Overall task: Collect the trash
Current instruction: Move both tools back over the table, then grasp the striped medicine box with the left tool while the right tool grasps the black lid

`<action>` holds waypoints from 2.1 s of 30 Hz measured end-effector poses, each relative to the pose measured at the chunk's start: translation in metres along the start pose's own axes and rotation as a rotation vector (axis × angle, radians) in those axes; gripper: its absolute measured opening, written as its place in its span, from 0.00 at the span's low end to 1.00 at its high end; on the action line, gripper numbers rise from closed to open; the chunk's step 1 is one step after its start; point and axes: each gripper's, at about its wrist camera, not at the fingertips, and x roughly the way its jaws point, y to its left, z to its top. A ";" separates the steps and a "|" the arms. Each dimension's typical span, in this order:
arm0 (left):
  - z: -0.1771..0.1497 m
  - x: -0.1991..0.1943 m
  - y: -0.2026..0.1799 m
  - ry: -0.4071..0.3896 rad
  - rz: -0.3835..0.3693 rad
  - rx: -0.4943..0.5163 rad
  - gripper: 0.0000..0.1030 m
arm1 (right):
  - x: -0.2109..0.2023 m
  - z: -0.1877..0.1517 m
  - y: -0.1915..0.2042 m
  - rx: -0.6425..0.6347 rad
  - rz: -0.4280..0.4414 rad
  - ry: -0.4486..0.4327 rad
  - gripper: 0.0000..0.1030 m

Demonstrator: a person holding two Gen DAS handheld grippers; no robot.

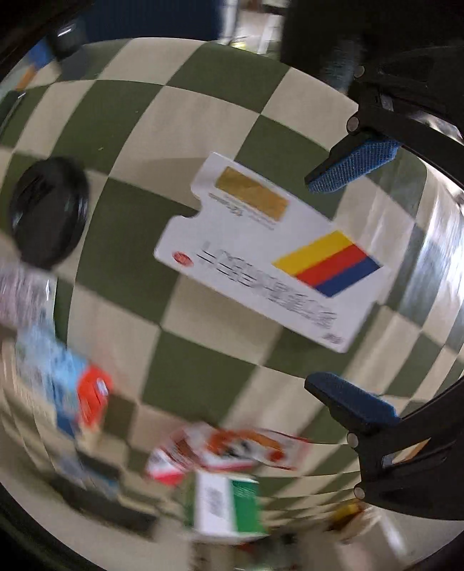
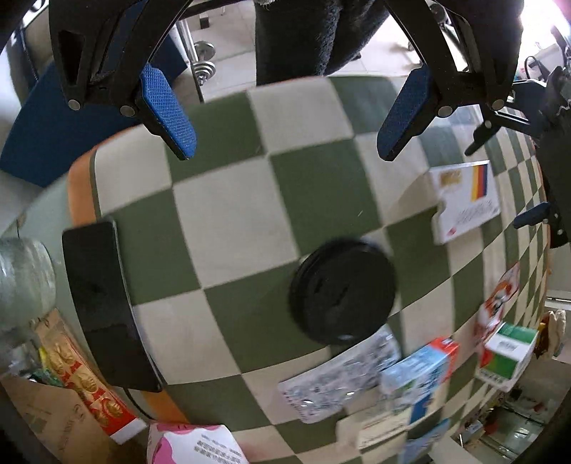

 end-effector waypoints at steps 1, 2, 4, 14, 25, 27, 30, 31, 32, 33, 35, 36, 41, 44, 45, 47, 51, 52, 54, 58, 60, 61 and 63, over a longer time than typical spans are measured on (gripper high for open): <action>0.006 0.004 0.000 0.011 -0.006 0.032 1.00 | 0.002 0.005 -0.003 0.002 0.004 0.007 0.99; 0.010 0.007 0.000 0.019 -0.013 0.051 0.99 | 0.004 0.010 -0.006 0.004 0.006 0.013 0.99; 0.018 0.012 0.000 0.018 -0.041 0.072 0.97 | 0.007 0.019 -0.011 0.012 0.016 0.025 0.99; 0.006 0.017 0.034 0.030 -0.158 -0.241 0.75 | 0.010 0.050 -0.012 0.012 0.074 0.034 0.99; -0.080 0.044 0.112 0.099 -0.365 -1.247 0.76 | 0.032 0.088 0.042 -0.032 0.019 -0.034 0.99; -0.075 0.041 0.108 0.097 -0.301 -1.175 0.76 | 0.033 0.085 0.058 -0.064 -0.012 -0.076 0.91; -0.063 0.039 0.105 0.094 -0.225 -1.096 0.78 | 0.030 0.081 0.072 -0.101 -0.025 -0.074 0.82; -0.061 0.039 0.106 0.092 -0.219 -1.088 0.78 | 0.031 0.078 0.076 -0.115 -0.025 -0.055 0.82; -0.061 0.038 0.106 0.087 -0.213 -1.082 0.78 | 0.032 0.075 0.081 -0.131 -0.023 -0.041 0.82; -0.061 0.038 0.106 0.081 -0.211 -1.079 0.77 | 0.032 0.070 0.087 -0.157 -0.025 -0.025 0.82; -0.061 0.038 0.106 0.071 -0.216 -1.083 0.76 | 0.035 0.062 0.097 -0.189 -0.032 -0.001 0.82; -0.062 0.038 0.107 0.065 -0.219 -1.086 0.76 | 0.038 0.058 0.103 -0.210 -0.052 0.004 0.82; -0.095 0.031 0.102 0.038 -0.236 -1.095 0.70 | 0.042 0.062 0.117 -0.218 -0.099 -0.007 0.87; -0.107 0.033 0.092 0.025 -0.227 -1.086 0.68 | 0.046 0.058 0.130 -0.241 -0.140 -0.007 0.88; -0.104 0.032 0.088 0.023 -0.222 -1.084 0.68 | 0.047 0.058 0.133 -0.251 -0.153 -0.012 0.88; -0.101 0.028 0.083 0.020 -0.215 -1.085 0.68 | 0.048 0.052 0.136 -0.261 -0.163 -0.023 0.86; -0.097 0.015 0.076 -0.001 -0.184 -1.081 0.68 | 0.045 0.042 0.134 -0.274 -0.163 -0.041 0.81; -0.097 0.007 0.070 -0.008 -0.174 -1.080 0.68 | 0.045 0.038 0.132 -0.271 -0.155 -0.040 0.81; -0.099 -0.004 0.065 -0.029 -0.153 -1.078 0.68 | 0.044 0.023 0.127 -0.261 -0.136 -0.041 0.81; -0.108 -0.031 0.054 -0.087 -0.141 -1.092 0.68 | 0.027 0.003 0.131 -0.272 -0.121 -0.095 0.81; -0.118 -0.047 0.047 -0.125 -0.136 -1.100 0.68 | 0.015 -0.005 0.136 -0.270 -0.102 -0.119 0.81; -0.123 -0.054 0.045 -0.140 -0.133 -1.105 0.68 | 0.010 -0.011 0.139 -0.269 -0.097 -0.134 0.81; -0.139 -0.072 0.037 -0.182 -0.132 -1.118 0.68 | -0.003 -0.024 0.147 -0.272 -0.086 -0.172 0.81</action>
